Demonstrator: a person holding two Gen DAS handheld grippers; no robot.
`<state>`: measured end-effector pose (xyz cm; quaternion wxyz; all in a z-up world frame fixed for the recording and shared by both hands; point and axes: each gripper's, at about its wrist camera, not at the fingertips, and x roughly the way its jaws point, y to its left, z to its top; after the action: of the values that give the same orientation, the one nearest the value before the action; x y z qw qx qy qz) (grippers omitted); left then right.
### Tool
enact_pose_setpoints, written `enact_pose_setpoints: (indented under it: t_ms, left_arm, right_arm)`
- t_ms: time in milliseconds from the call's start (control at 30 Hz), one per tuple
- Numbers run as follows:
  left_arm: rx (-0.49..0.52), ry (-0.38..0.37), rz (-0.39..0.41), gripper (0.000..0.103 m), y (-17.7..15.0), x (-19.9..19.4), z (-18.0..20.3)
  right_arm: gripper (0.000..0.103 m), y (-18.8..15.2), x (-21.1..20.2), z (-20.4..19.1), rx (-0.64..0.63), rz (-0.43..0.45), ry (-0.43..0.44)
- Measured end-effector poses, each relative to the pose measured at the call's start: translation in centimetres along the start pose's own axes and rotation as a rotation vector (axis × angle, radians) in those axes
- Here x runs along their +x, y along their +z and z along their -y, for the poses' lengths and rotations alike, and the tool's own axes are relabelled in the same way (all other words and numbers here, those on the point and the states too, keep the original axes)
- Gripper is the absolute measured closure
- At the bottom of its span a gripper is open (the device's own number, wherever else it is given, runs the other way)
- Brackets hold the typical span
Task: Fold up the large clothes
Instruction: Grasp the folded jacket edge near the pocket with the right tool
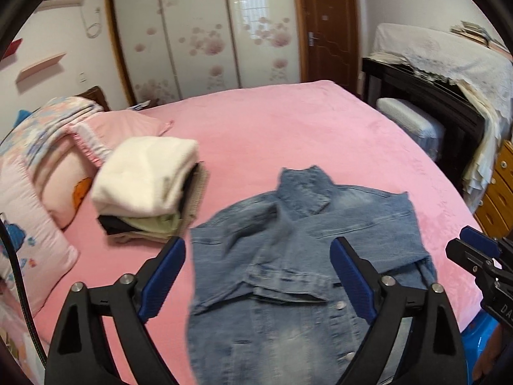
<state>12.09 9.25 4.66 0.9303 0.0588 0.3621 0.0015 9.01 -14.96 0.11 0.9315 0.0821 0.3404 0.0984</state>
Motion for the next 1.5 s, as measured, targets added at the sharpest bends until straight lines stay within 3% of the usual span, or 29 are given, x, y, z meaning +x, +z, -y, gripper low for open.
enact_pose_setpoints:
  t_ms: [133,267,333,567,800,1100,1233,1300,1367,1400,1500]
  left_arm:
    - [-0.043,0.039,-0.037,0.008,-1.2,1.2,-3.1]
    - [-0.091,0.133,-0.094,0.008,-3.8,5.1,-5.8]
    - [-0.113,0.142,-0.131,0.008,-5.3,7.3,-6.6]
    - [-0.153,0.179,-0.266,0.008,-11.1,15.3,-9.0]
    - [-0.191,0.168,-0.354,0.008,-14.4,19.8,-10.0]
    - [-0.184,0.16,-0.397,0.008,-15.6,22.8,-9.7]
    - [-0.182,0.157,-0.402,0.008,-15.6,23.6,-9.1]
    - [-0.175,0.158,-0.401,0.008,-15.4,24.0,-9.0]
    - [-0.167,0.161,-0.396,0.008,-15.0,24.3,-8.8]
    - [-0.166,0.16,-0.395,0.008,-14.8,24.3,-8.7]
    - [-0.164,0.16,-0.391,0.012,-14.2,24.4,-8.6]
  right_arm:
    - [0.052,-0.2,3.0,-2.3,-0.087,-0.031,0.033]
    - [0.051,-1.7,8.1,-5.0,-0.193,-0.091,0.067]
    - [0.051,-3.0,10.3,-6.1,-0.261,-0.094,0.085]
    - [0.051,-8.5,17.4,-8.1,-0.581,-0.15,0.039]
    - [0.052,-12.8,18.1,-9.6,-0.93,-0.092,-0.006]
    - [0.052,-15.6,20.3,-9.6,-1.122,-0.081,-0.083]
    - [0.052,-17.3,22.0,-10.0,-1.229,-0.041,-0.191]
    - [0.053,-17.5,22.8,-10.0,-1.243,-0.019,-0.235]
    - [0.065,-16.6,23.1,-9.7,-1.189,-0.025,-0.233]
    - [0.088,-15.6,23.1,-9.4,-1.137,-0.042,-0.225]
    - [0.093,-12.3,22.0,-8.4,-0.948,-0.071,-0.129]
